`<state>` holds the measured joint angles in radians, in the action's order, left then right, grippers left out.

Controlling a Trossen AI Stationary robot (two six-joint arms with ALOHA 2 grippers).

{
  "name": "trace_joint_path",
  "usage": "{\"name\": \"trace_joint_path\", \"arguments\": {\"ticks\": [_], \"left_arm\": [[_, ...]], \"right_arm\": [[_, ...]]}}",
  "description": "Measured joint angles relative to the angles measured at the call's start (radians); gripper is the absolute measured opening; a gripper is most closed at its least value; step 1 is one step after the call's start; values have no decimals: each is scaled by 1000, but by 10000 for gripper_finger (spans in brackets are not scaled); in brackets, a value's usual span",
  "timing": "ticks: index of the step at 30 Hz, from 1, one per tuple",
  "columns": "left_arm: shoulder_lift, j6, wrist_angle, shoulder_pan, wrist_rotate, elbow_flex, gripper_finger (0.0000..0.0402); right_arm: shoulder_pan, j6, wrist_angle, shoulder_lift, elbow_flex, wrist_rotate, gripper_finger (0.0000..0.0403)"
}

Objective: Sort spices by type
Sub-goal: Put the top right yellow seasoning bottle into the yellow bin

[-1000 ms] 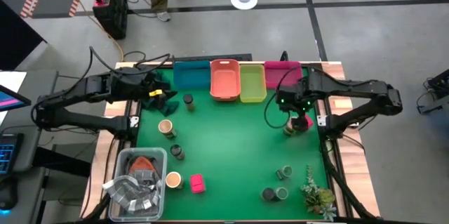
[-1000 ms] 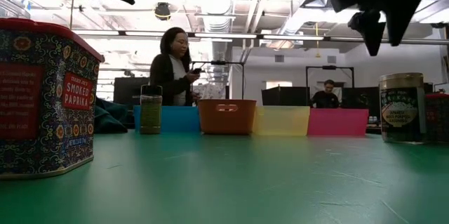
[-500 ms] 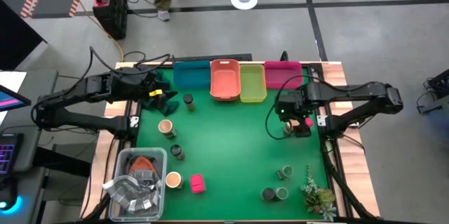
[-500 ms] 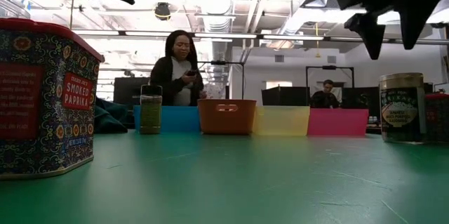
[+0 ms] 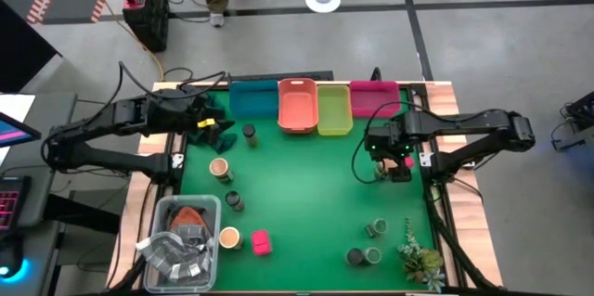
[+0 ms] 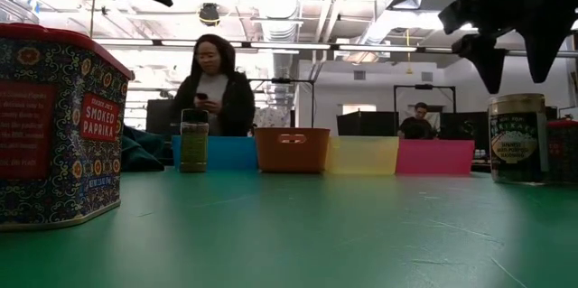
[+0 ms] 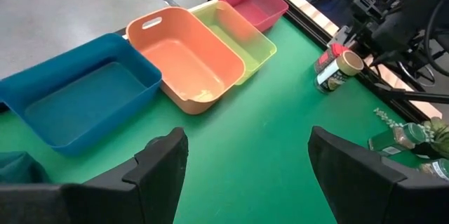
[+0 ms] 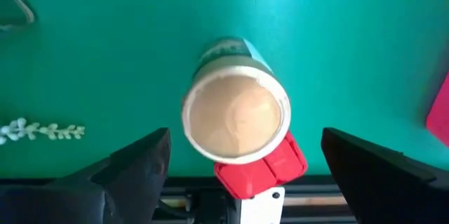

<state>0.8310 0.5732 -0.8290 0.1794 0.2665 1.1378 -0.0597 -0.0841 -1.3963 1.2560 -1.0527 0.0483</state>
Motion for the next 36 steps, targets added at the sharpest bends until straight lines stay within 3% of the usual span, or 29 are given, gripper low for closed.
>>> {"name": "trace_joint_path", "arguments": {"ticks": [14, 31, 36], "left_arm": [[0, 2, -25, 0, 1, 0, 284], [0, 3, -54, 0, 1, 0, 284], [0, 3, -55, 0, 1, 0, 284]], "right_arm": [[12, -7, 52, 3, 1, -54, 400], [58, 10, 166, 7, 183, -44, 399], [60, 31, 220, 6, 207, -43, 369]]}}
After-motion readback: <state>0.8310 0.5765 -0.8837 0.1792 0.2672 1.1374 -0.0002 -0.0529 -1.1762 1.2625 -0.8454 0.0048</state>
